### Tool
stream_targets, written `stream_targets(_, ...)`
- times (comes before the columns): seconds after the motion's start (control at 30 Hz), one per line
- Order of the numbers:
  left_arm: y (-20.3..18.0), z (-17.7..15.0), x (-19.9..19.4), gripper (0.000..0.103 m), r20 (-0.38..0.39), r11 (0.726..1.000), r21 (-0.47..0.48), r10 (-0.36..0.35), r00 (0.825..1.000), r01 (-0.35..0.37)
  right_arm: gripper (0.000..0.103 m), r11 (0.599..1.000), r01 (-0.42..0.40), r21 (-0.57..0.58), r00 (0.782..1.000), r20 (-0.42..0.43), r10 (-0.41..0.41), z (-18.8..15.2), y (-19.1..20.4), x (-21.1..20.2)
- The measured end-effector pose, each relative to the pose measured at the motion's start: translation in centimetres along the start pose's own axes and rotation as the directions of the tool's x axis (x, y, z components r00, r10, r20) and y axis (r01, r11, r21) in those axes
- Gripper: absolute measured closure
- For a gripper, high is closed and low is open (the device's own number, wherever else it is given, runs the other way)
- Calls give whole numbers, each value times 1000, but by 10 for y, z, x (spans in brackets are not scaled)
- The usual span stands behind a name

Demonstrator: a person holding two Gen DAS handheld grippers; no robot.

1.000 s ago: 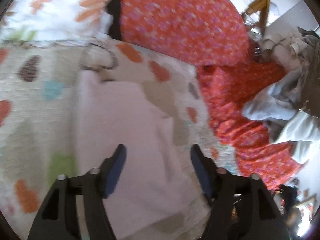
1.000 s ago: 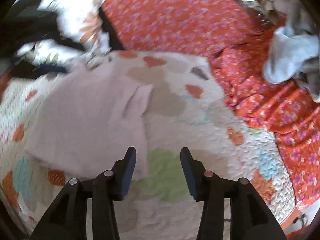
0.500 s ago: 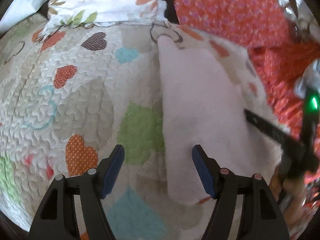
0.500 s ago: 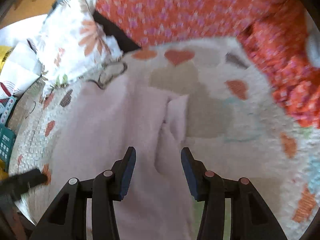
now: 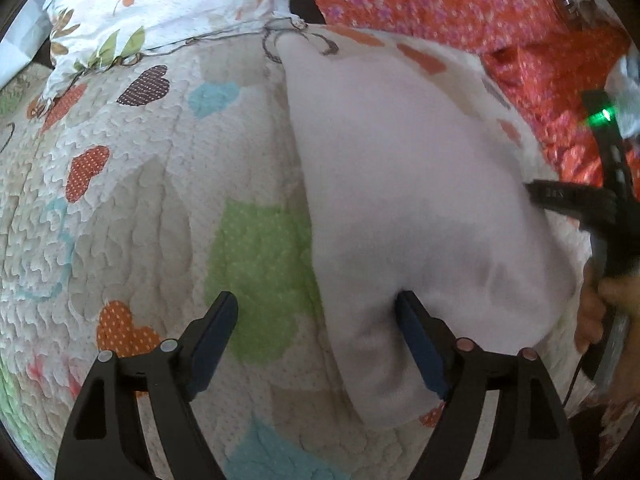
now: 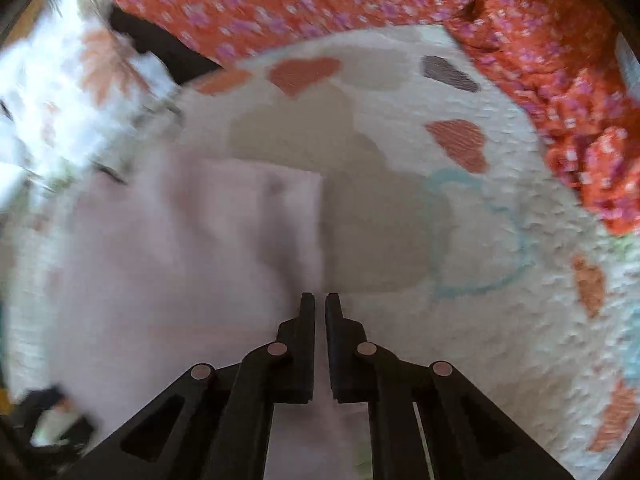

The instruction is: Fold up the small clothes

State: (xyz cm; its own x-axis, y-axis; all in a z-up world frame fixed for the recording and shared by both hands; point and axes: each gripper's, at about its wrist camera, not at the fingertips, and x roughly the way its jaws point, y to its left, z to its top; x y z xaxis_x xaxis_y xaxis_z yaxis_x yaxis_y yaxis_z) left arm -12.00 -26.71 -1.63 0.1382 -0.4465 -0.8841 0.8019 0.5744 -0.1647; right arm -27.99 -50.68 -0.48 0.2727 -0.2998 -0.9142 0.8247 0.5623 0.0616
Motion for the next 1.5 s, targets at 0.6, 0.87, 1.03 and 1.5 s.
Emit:
stream_targets(0.6,8,-35,-11,22,-11,999,25,-39,999,39,80,845,-531,63,847,75,527,16,34,-15)
stream_targets(0.87,10,-35,-25,22,-15,993,25,-111,994,111,68,1000,-3,9,992,126,2,22,42,-8)
stream_targets(1.03,8,-34,-55,22,63,984,50,-175,983,172,65,999,-30,43,985,168,22,23,20,-31)
stream_targets(1.5,54,-17,-43,22,70,983,-163,-70,995,81,64,921,-164,-353,961,152,230,-54,82,-84)
